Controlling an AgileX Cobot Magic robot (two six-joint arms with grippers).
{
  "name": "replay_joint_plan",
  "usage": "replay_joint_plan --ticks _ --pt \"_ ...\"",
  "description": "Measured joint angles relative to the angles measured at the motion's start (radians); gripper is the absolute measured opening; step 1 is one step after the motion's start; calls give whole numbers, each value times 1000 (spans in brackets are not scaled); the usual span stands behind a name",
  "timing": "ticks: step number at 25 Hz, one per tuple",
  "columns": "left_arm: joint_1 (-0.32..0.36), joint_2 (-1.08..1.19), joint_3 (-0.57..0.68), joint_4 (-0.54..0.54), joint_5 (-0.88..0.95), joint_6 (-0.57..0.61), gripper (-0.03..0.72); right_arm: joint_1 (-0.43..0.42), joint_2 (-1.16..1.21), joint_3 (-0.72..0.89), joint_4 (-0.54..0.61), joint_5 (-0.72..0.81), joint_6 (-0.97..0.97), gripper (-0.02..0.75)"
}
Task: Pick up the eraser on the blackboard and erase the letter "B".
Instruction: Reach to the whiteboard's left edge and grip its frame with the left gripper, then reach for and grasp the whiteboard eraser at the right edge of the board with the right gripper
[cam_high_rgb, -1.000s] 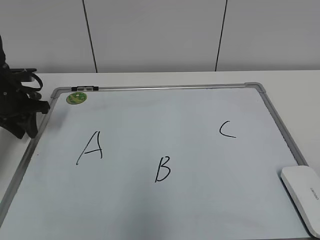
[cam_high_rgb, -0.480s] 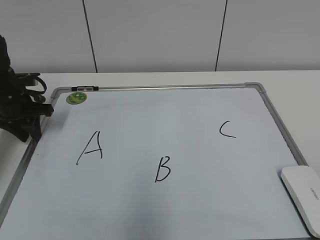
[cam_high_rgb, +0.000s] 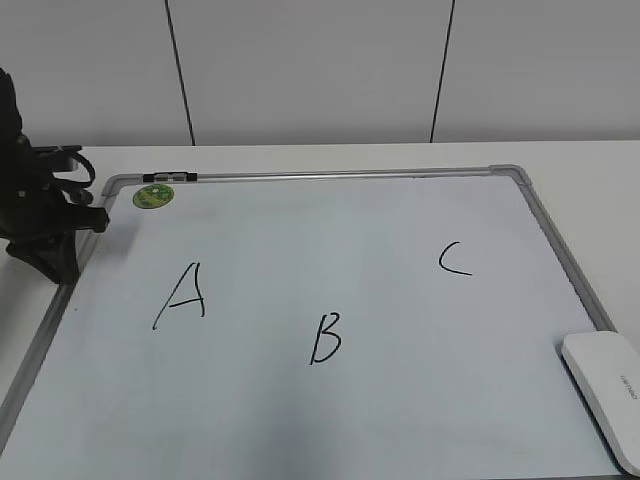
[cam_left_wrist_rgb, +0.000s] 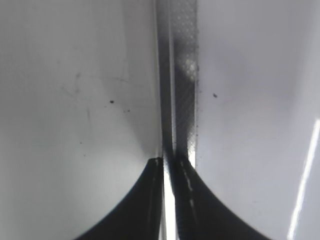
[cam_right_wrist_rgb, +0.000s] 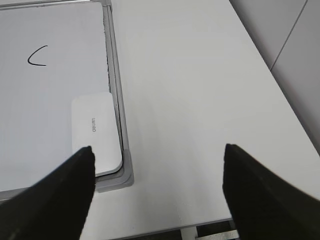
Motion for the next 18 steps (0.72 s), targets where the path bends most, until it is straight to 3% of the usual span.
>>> replay_joint_plan --ticks 10,18 --pt "0 0 -2 -2 0 0 48 0 8 -18 10 0 0 590" --pt "0 0 -2 -2 0 0 48 0 344 -134 62 -3 -113 590"
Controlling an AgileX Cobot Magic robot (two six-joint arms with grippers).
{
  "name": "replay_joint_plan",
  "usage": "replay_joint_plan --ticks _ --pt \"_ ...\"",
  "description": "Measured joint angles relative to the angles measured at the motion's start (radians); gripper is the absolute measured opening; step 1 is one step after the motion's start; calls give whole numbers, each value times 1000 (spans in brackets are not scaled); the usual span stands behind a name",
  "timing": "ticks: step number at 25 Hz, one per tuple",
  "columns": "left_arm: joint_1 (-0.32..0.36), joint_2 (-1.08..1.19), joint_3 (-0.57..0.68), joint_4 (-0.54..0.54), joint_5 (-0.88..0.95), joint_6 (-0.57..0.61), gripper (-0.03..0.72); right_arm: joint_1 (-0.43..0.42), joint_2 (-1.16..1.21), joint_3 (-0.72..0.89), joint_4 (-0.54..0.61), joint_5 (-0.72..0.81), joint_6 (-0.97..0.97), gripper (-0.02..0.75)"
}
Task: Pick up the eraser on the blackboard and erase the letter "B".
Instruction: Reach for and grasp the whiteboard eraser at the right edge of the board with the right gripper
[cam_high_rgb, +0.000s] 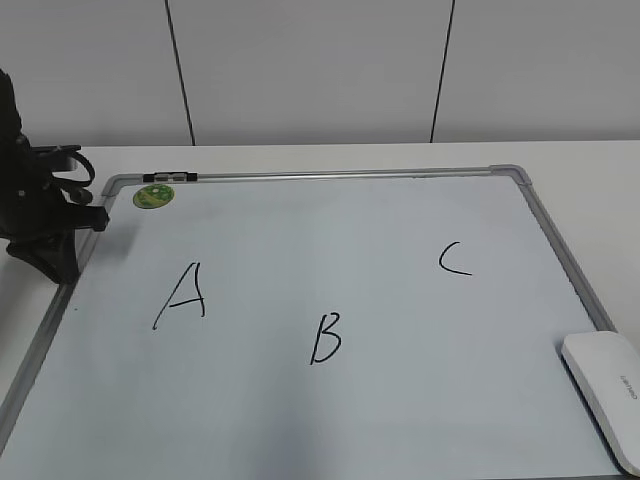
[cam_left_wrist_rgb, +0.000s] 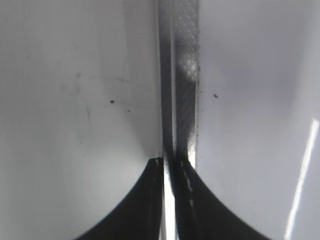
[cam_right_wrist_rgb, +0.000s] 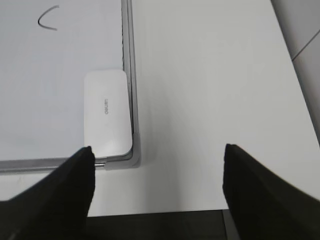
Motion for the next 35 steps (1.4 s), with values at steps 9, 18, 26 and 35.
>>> replay_joint_plan --ticks 9,18,26,35 --pt "0 0 0 0 0 0 48 8 351 -90 104 -82 -102 590" --pt "0 0 0 3 -5 0 48 8 578 -106 170 -136 -167 590" --pt "0 0 0 4 -8 0 48 8 858 -107 229 -178 -170 595" --pt "0 0 0 8 -8 0 48 8 993 -111 237 -235 -170 669"
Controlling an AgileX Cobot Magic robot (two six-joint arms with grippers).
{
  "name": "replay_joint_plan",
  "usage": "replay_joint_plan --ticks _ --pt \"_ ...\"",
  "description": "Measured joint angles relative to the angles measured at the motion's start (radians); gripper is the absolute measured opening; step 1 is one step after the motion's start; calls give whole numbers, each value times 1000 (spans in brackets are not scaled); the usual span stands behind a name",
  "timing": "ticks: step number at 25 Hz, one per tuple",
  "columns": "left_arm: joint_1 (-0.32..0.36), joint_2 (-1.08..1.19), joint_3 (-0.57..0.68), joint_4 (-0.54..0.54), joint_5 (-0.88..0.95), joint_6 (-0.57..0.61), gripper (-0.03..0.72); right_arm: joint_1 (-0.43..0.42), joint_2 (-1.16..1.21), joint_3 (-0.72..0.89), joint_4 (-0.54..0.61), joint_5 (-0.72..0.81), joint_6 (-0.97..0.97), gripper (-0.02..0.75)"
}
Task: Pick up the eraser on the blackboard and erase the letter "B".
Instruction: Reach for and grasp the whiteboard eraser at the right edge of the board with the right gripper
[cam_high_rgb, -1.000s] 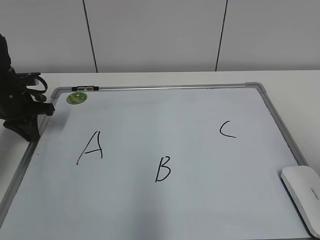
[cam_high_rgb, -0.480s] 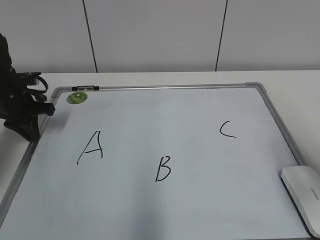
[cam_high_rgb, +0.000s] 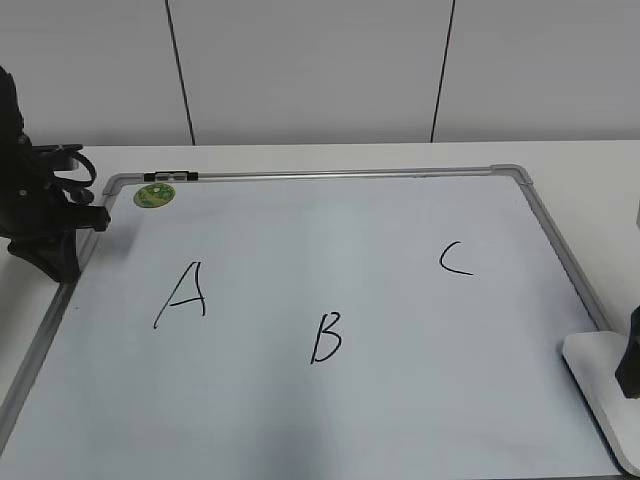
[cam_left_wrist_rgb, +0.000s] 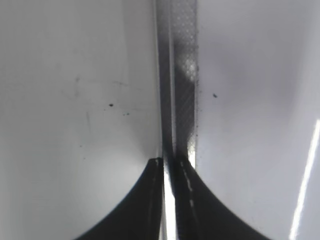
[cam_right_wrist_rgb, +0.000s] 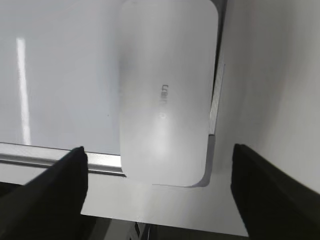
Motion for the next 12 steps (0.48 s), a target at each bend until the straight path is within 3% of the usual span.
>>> replay_joint_plan --ticks 12 --pt "-2 0 0 5 10 0 43 0 73 0 -12 -72 -2 660"
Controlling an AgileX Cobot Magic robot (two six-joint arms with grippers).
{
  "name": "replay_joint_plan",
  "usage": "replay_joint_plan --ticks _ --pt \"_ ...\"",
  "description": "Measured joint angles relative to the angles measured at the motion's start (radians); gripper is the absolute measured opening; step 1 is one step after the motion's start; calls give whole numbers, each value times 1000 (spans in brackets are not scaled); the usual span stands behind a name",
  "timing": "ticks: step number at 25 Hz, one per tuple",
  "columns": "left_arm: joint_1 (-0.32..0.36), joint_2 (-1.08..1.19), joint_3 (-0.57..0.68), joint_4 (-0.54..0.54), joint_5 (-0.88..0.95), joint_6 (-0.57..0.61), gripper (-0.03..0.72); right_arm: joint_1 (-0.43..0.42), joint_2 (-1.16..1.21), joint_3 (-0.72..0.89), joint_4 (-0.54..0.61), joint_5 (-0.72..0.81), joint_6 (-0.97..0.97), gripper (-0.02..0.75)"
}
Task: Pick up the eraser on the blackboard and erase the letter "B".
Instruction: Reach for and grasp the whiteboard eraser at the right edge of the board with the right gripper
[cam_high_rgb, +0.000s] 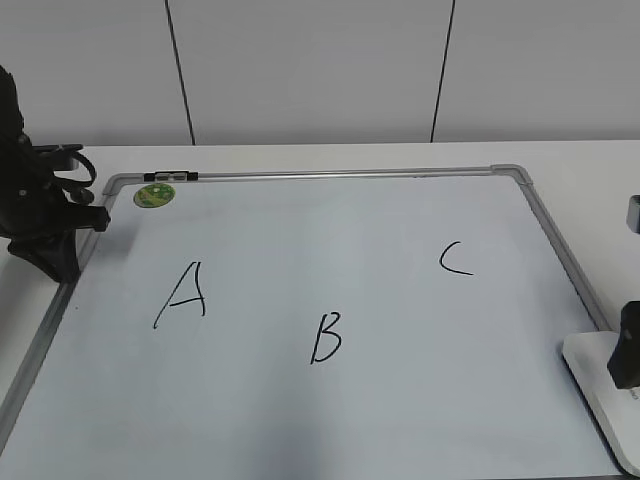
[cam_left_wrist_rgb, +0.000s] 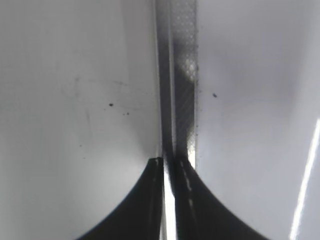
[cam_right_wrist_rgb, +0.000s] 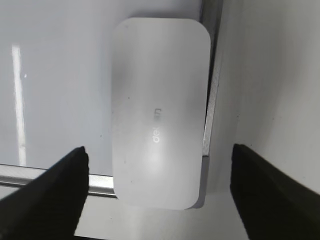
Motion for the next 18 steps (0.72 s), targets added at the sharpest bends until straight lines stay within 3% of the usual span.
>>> replay_joint_plan --ticks 18 --pt "0 0 -2 0 4 -4 27 1 98 -48 44 -3 18 647"
